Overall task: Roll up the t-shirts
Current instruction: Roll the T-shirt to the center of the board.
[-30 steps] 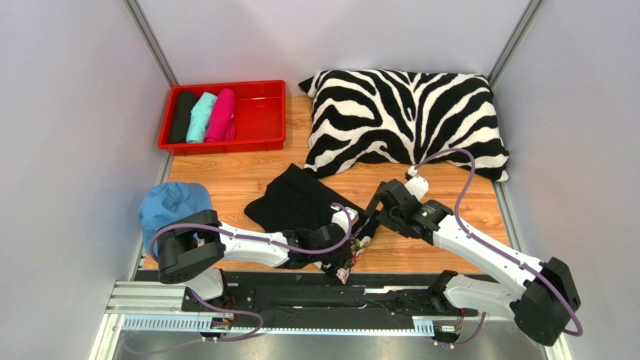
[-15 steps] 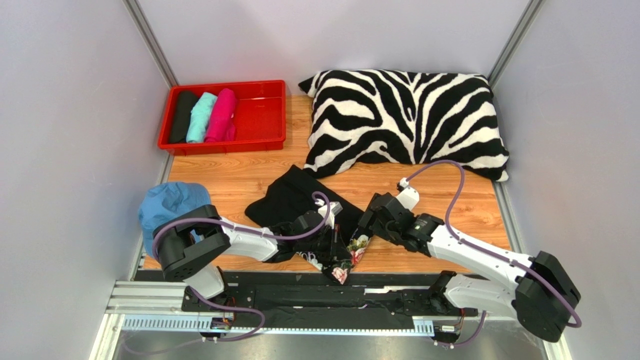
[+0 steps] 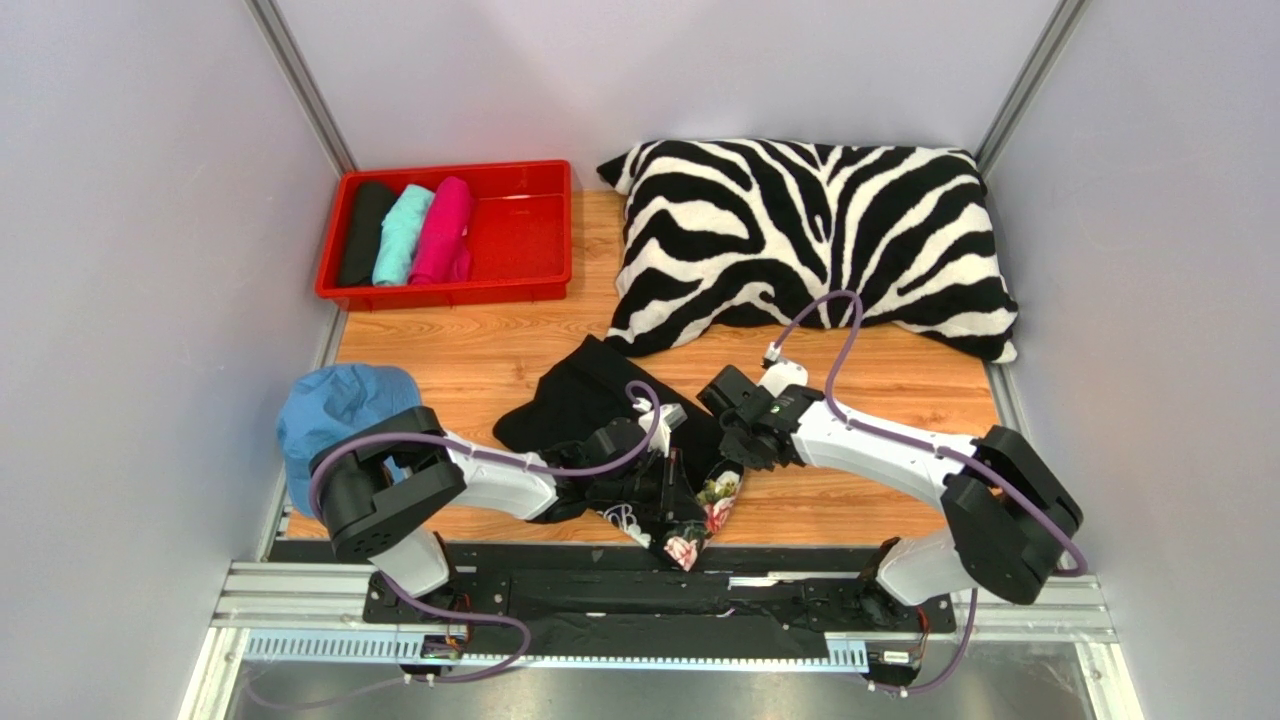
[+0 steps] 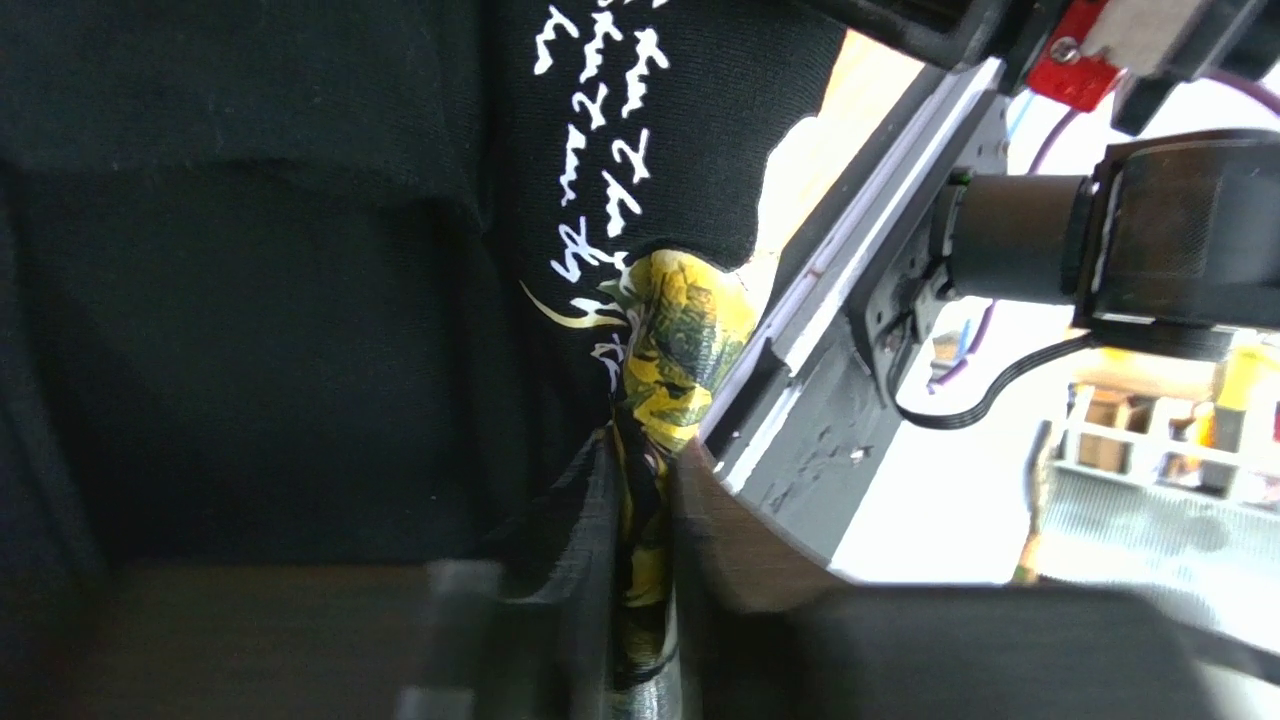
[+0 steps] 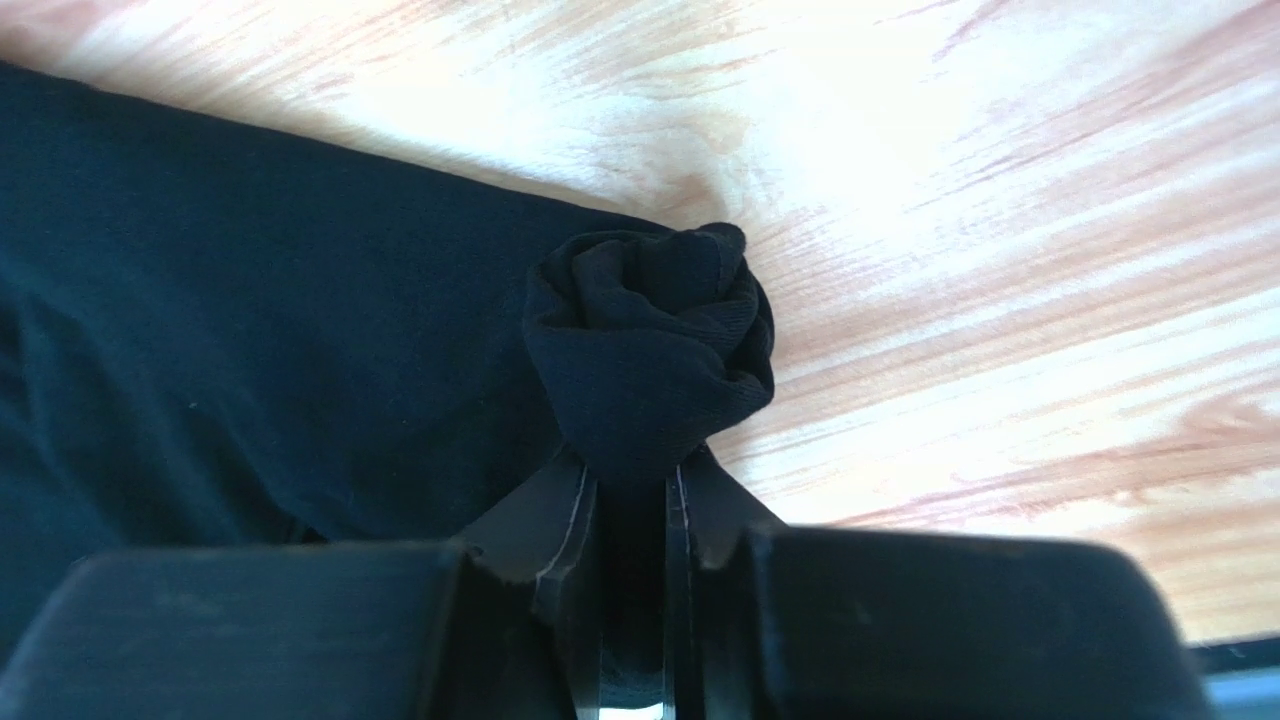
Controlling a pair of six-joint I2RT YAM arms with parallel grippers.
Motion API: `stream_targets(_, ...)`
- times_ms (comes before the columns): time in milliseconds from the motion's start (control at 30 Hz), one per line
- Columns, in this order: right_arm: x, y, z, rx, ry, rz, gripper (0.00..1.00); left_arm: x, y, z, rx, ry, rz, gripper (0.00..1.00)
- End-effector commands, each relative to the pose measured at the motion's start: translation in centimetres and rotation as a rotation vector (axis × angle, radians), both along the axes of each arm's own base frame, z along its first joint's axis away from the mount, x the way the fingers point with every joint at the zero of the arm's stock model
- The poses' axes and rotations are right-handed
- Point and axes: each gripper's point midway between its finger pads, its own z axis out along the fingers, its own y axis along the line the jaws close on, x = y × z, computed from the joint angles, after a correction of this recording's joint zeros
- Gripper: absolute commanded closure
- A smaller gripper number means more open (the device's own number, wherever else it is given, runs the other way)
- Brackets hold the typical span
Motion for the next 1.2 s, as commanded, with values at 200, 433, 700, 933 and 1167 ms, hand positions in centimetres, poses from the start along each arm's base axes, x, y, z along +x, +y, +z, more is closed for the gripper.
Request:
stream_targets(200, 0.3, -1.1, 0.0, -0.151, 0.078, 0.009, 0.97, 0.9, 0.8, 5.2, -0.004, -0.254, 0.029, 0.40)
stream_targets(433, 0.5, -0.8, -0.5, -0.208, 0.138, 0.025, 0.98, 0.9, 2.3, 6.4, 0.242, -0.507, 0.108, 0.39)
stream_targets(700, 0.6, -0.4, -0.8, -0.229, 0.180, 0.042, 0.99, 0.4, 2.6, 6.6, 0.514, -0.755, 0.148, 0.34)
stream_targets(933, 0.5, -0.3, -1.0, -0.235, 0.195, 0.045, 1.00, -0.1, 0.8, 5.1, 0.728, -0.895, 0.082, 0.32)
stream_targets(1167, 0.5, -0.2, -1.2, -0.239, 0.204, 0.049, 1.00, -0.8, 0.0, 2.5, 0.840, -0.932, 0.013, 0.32)
